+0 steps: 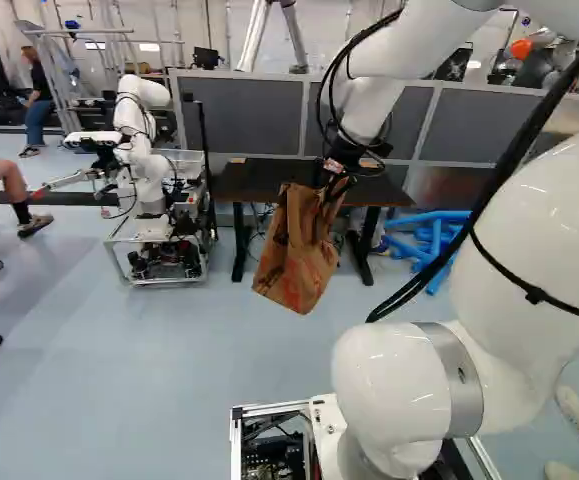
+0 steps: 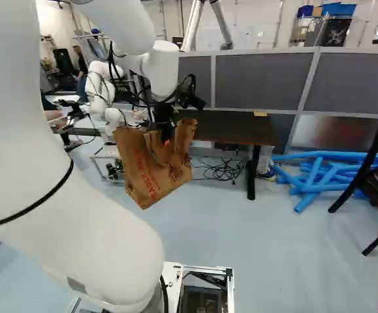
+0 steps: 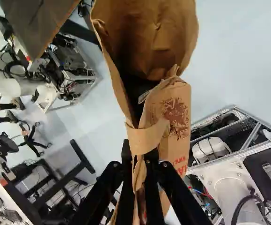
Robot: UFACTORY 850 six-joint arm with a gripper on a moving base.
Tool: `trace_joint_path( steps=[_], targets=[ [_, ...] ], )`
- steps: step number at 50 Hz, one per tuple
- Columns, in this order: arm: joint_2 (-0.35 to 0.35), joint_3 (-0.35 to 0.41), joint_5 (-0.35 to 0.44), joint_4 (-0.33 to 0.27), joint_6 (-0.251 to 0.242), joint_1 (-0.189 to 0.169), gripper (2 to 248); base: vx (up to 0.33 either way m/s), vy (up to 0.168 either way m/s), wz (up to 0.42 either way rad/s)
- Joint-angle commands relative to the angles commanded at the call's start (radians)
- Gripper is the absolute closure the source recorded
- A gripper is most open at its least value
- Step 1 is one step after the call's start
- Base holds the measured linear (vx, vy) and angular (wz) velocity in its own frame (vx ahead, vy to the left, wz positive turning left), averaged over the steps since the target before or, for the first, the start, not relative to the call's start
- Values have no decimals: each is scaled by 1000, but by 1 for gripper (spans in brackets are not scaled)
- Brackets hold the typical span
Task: Pick up the bag on the ground and place it on the table
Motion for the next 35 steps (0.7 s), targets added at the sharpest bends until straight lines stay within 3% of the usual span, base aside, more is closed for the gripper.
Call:
trace_joint_path(
  steps=[20,35],
  targets=[
    [0,0,0,0,0,0,229,214,-65,-331],
    [0,0,0,0,0,0,229,188,-6,-44]
  ],
)
